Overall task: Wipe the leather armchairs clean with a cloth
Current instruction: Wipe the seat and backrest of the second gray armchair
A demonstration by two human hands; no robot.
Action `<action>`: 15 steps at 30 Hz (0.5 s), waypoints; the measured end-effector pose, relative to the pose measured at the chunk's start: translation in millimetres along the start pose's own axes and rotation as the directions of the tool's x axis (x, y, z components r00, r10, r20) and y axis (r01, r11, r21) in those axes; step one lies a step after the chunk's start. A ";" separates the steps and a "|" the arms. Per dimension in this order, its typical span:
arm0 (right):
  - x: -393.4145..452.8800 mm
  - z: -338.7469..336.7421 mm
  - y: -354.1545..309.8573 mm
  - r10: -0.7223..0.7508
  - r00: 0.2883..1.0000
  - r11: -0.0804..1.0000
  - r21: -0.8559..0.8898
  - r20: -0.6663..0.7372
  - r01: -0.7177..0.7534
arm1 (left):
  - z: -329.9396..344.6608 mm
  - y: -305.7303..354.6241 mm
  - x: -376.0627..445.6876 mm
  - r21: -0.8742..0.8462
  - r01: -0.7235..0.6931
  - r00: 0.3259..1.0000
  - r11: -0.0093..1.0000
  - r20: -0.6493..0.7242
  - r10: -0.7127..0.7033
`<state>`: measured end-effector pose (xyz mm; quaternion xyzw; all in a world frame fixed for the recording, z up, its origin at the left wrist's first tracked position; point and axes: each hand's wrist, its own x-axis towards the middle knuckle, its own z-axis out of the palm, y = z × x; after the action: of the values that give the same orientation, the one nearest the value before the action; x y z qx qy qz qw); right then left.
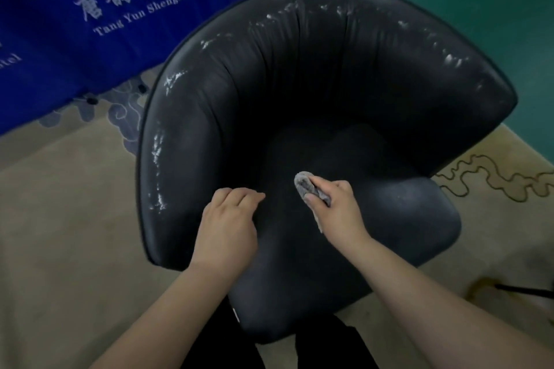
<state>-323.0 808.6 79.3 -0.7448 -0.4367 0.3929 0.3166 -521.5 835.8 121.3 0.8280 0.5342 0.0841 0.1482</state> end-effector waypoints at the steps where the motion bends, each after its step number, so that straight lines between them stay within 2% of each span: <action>1: -3.4 5.6 -2.4 0.017 1.000 1.000 0.023 -0.005 -0.017 | -6.4 -6.1 0.9 -0.013 -0.013 1.000 1.000 -0.020 0.013; 7: -26.2 38.0 -25.7 0.073 0.995 0.996 0.048 -0.068 -0.070 | -53.2 -57.4 9.8 -0.084 -0.059 0.998 0.995 -0.034 0.056; 11: -43.4 62.3 -50.5 0.080 0.988 0.996 0.048 -0.135 -0.074 | -79.1 -96.9 28.7 -0.025 -0.166 0.984 0.986 0.066 0.167; 15: -66.2 82.2 -76.9 0.135 0.962 0.989 0.089 -0.239 -0.117 | -96.9 -123.3 44.5 0.033 -0.309 0.936 0.950 0.185 0.298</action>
<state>-445.3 791.7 122.1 -0.8015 -0.3316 0.3334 0.3696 -637.8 938.9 170.4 0.9089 0.3869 0.0150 0.1549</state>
